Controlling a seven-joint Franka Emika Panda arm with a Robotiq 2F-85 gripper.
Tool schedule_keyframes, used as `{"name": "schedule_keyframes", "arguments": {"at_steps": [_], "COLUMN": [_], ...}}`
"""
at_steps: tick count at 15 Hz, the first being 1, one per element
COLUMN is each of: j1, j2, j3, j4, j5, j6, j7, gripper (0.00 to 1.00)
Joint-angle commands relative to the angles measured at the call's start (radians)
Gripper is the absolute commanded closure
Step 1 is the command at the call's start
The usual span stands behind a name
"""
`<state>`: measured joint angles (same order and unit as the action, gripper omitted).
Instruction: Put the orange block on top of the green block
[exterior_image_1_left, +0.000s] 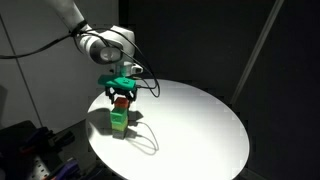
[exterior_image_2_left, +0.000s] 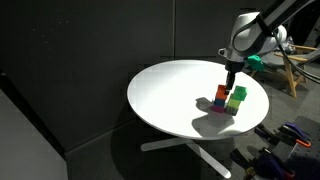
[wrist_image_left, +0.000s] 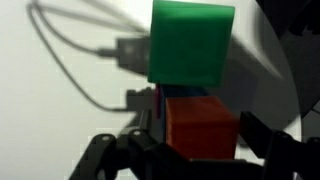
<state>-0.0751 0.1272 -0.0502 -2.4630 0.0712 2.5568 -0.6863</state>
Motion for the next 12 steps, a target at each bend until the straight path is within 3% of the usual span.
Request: {"name": "schedule_keyframes", "arguments": {"at_steps": [1,4,12], "j1": [-0.018,-0.013,0.002], "j2": [-0.021,-0.042,-0.116], "j3": [0.019,0.024,0.024], "j4": [-0.006,-0.006,-0.005], "j5": [0.019,0.011,-0.010], "j6": [0.005,-0.004,-0.049], "j7": [-0.031,-0.024,0.010], "gripper": [0.44,0.66,0.66]}}
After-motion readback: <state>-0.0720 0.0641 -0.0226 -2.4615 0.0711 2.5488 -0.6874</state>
